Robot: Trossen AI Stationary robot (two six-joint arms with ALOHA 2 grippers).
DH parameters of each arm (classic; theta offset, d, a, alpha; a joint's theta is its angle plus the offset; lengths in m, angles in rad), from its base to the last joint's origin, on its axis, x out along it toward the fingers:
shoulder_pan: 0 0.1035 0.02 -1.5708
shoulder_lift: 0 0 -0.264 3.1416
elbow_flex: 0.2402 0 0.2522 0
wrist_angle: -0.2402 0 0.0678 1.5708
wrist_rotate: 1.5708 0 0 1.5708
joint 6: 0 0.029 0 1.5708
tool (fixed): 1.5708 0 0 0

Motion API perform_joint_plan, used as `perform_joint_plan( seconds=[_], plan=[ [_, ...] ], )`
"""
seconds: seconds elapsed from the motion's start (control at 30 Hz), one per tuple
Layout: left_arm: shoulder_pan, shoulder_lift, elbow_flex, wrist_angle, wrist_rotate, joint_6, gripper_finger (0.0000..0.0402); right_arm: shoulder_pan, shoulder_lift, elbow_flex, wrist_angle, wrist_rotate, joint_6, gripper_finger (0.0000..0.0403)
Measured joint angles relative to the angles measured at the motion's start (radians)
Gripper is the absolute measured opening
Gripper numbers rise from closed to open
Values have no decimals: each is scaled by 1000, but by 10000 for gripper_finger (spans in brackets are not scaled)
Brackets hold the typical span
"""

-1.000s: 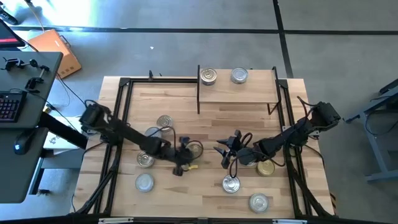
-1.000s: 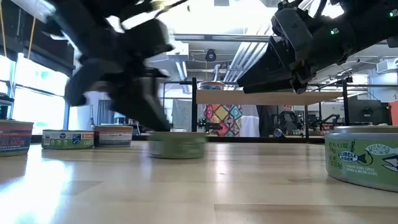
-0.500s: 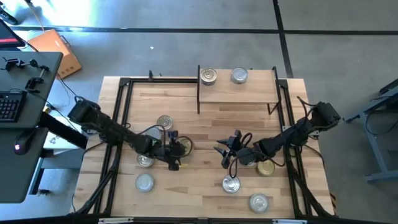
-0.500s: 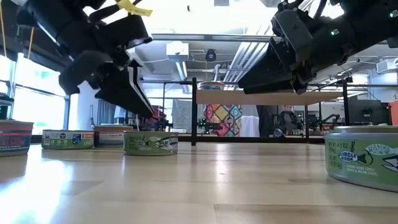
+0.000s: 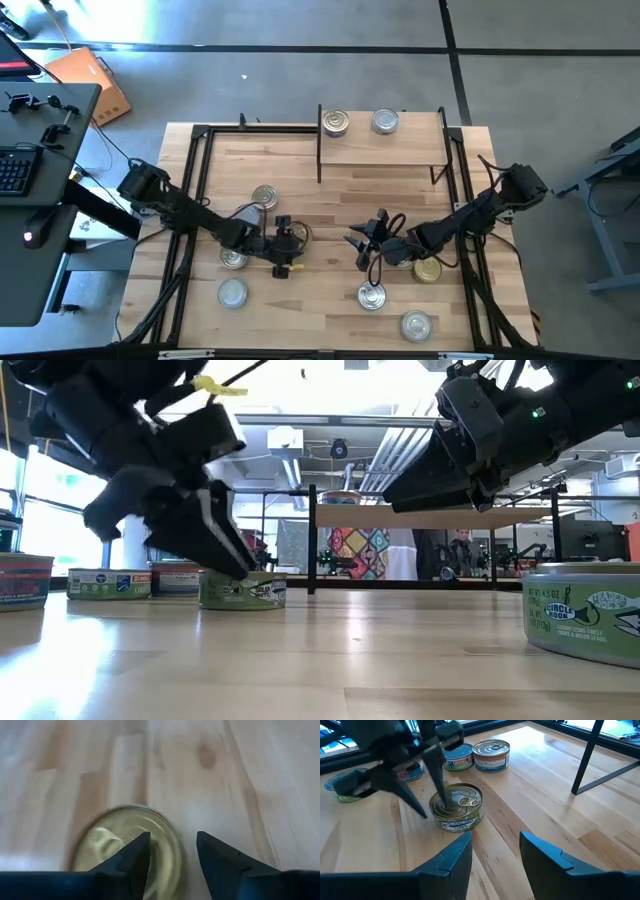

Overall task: Stack canned seafood by type on shelf
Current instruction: Put the green tuna can on the shelf

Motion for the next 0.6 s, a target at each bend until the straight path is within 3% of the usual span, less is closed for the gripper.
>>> perform_joint_plan(
  seconds=[0.2, 0.37, 0.5, 0.6],
  plan=[
    [0, 64, 6, 49, -27, 37, 124, 1, 0, 0, 9, -14, -13, 155],
    [-8, 62, 4, 84, -15, 110, 62, 44, 0, 0, 100, -249, -216, 155],
    [-12, 63, 6, 97, 3, 169, 13, 109, 0, 15, 129, -213, -375, 155],
    [-25, 64, 4, 140, 14, 197, 5, 149, 0, 46, 116, -148, -504, 155]
  ],
)
